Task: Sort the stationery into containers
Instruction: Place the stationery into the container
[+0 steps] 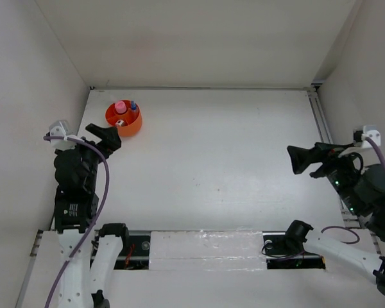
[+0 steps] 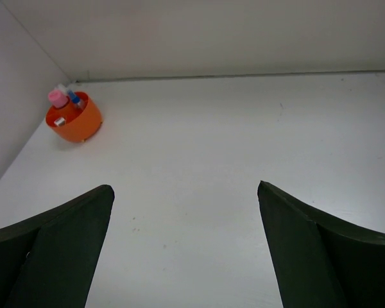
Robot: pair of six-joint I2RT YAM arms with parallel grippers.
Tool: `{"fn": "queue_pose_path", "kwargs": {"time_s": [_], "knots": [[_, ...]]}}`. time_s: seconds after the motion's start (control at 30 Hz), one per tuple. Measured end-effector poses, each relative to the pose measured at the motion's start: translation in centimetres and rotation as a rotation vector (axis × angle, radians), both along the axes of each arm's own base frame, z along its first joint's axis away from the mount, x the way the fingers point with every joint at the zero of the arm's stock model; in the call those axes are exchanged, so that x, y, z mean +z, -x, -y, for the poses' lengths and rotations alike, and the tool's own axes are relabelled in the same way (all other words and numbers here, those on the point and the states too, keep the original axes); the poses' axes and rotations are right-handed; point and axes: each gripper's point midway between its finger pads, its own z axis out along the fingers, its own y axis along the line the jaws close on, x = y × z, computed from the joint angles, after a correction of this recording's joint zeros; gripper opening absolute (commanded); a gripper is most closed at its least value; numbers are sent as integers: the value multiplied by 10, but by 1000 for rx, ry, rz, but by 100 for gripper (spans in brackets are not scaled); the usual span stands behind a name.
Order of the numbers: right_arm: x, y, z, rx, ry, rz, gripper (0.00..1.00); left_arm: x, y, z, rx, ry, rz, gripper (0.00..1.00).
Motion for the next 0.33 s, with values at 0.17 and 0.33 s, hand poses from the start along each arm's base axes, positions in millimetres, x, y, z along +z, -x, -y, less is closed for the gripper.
{"fn": "queue_pose_path", "kwargs": {"time_s": [0.17, 0.33], "knots": [[7, 12, 26, -49, -43, 35, 100, -2, 13, -9, 51, -7, 9, 100], [-6, 11, 27, -62, -13, 6, 100, -7, 23, -19, 111, -14, -8, 100]]}}
